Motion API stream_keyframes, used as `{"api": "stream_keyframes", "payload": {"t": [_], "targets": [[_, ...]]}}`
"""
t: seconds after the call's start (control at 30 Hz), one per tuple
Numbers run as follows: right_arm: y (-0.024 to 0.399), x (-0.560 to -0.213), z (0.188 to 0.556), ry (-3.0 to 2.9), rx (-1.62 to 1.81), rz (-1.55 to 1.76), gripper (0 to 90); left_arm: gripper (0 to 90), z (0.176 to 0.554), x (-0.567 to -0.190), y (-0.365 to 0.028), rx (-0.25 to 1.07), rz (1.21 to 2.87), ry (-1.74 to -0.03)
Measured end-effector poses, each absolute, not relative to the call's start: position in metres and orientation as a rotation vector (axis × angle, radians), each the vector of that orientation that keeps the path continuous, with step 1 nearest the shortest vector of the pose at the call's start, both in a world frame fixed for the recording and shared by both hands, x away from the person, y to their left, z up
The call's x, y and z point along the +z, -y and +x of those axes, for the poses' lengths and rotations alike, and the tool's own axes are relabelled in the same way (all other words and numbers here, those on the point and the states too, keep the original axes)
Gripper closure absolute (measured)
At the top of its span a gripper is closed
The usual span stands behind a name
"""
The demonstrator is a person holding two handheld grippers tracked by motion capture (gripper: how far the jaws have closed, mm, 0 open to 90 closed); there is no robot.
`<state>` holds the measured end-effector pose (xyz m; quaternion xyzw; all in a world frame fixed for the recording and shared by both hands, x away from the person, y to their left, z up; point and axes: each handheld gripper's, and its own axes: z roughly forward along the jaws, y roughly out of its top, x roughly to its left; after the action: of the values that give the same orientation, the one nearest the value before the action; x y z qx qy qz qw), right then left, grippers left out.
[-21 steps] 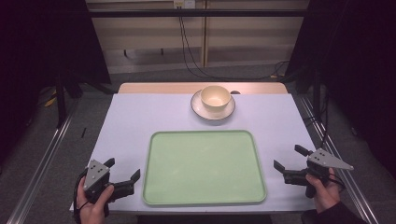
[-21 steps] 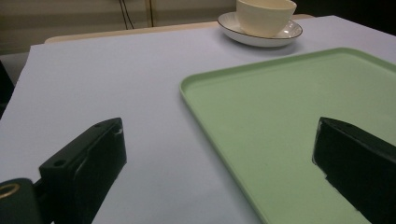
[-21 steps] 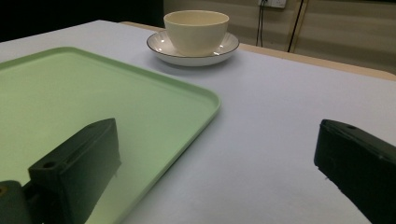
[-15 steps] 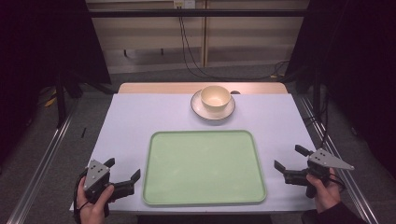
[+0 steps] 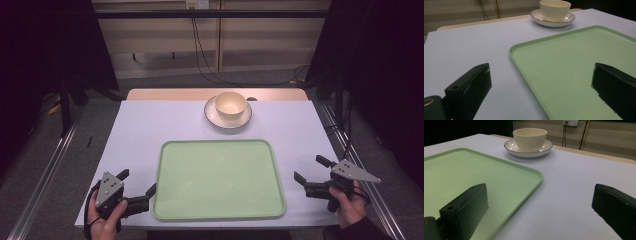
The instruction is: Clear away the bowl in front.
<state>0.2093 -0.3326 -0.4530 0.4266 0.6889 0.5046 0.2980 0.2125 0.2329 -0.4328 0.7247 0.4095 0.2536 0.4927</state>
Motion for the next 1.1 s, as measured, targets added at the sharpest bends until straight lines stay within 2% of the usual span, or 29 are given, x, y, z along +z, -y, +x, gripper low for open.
{"api": "stream_keyframes", "payload": {"t": [0.3,0.37,1.1], "targets": [[0.332,-0.454,0.21,-1.85,1.324,1.122,0.3,3.8,0.226,-0.431,-0.223,0.65,1.723,-1.04],[0.332,-0.454,0.209,-1.846,1.324,1.13,0.3,3.2,0.233,-0.431,-0.216,0.598,1.723,-1.015],[0.332,-0.454,0.21,-1.841,1.36,1.135,0.3,2.9,0.264,-0.407,-0.169,0.503,1.822,-0.848]]}}
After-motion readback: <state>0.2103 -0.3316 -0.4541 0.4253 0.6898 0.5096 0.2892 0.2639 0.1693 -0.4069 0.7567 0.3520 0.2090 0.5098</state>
